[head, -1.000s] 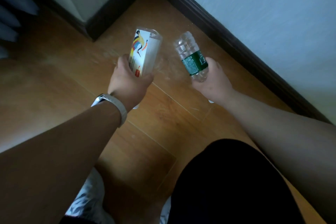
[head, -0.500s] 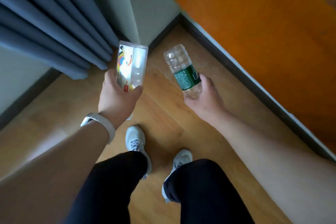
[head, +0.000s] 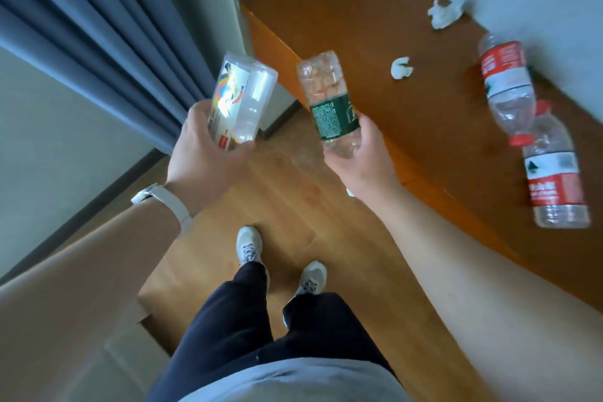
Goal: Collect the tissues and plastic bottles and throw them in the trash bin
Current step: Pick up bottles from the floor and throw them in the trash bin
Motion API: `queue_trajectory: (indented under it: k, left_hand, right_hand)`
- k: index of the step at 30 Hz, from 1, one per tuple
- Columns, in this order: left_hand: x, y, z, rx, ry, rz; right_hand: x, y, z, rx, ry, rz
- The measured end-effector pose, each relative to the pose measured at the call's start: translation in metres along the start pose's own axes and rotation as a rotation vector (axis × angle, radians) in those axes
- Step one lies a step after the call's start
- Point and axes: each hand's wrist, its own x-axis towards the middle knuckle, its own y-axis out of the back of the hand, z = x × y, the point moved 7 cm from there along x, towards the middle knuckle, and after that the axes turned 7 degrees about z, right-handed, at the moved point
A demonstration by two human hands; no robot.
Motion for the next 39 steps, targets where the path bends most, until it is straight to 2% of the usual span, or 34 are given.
queue_trajectory:
  k: [11,16,27,33,36,39]
  left_hand:
    - [-0.039,0.013,0.128,-0.111,-0.244,-0.043]
    - [-0.03,0.005,0.184,-0.171,-0.361,-0.138]
    - [-0.009,-0.067,0.296,-0.24,-0.68,-0.595]
    - [-0.063,-0.106,0.332,-0.255,-0.827,-0.839]
    - [-0.106,-0.125,0.343,-0.221,-0.928,-0.915]
    - [-0.16,-0.138,0.352,-0.238,-1.017,-1.06]
  right_hand:
    - [-0.03,0.141,-0.041,0.037,0.044,0.186]
    - [-0.042,0.179,-0.055,0.003,0.001,0.281]
    - [-0.084,0.239,-0.061,0.095,-0.285,0.749]
    - [-0.159,0.259,-0.046,0.065,-0.464,0.953]
    - [-0.207,0.27,-0.04,0.017,-0.547,1.062]
    - [-0.261,0.281,-0.035,0.047,-0.607,1.196]
